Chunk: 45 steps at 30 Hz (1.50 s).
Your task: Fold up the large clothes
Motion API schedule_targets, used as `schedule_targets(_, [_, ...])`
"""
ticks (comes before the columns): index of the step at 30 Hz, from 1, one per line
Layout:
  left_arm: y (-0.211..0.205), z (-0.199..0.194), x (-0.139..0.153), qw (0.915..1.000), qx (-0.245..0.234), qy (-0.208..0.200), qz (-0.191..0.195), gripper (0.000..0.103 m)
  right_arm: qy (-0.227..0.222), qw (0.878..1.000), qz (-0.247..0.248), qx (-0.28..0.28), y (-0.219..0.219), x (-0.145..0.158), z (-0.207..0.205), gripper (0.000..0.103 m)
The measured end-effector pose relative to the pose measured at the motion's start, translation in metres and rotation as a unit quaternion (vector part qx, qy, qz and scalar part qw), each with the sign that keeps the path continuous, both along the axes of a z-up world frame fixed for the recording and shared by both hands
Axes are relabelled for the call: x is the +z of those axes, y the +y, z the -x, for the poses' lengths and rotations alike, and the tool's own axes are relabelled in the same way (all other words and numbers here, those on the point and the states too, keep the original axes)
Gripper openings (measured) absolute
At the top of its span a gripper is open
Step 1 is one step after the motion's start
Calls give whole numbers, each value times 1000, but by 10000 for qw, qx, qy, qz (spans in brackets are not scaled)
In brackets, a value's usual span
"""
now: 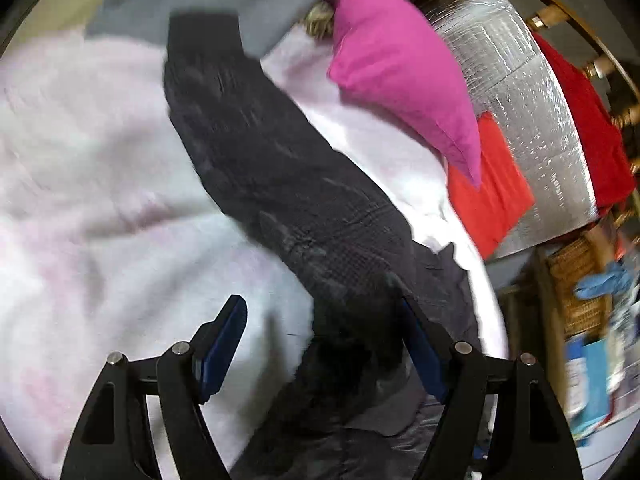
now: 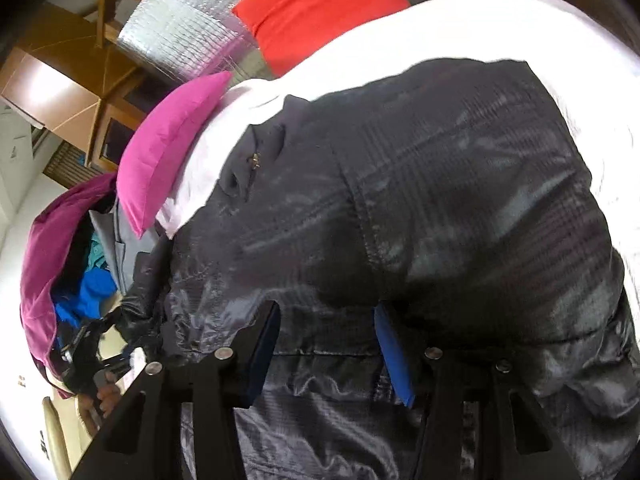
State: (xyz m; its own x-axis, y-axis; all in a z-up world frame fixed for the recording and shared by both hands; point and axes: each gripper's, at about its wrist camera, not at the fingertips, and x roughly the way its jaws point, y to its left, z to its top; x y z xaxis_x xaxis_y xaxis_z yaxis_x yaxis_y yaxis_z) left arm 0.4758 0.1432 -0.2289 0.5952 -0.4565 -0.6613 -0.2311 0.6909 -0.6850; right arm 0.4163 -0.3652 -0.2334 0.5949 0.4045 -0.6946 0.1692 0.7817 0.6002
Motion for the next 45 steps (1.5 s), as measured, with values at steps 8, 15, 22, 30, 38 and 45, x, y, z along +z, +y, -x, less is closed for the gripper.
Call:
schedule_targets(8, [5,-26,-11,9960,161,-36,881,76,-38,10000,-48,41,1,-5,-1,54])
schedule_targets(15, [1,-33,8,9978,289,-489,330,16,-12,10000,61,59,5,-8,-3,54])
schedule_targets(22, [-68,-15,52,9869,-500,-1208,-944,9,46,9999,74,57,5,-8,-3,54])
schedule_targets(30, [-194,32,21,9568,-1843,-990,-2018,8,93,9998,-192,0,-1,-11,-2,53])
schedule_targets(38, [-189,31,-2,9642,-1881,-596,-1773,29,132,9997,-203,105,-2,-11,4,53])
schedule_targets(45, [-159,87,33,9648,-2118,-733,-1377,70,165,9991,-347,173,-7,-12,8,53])
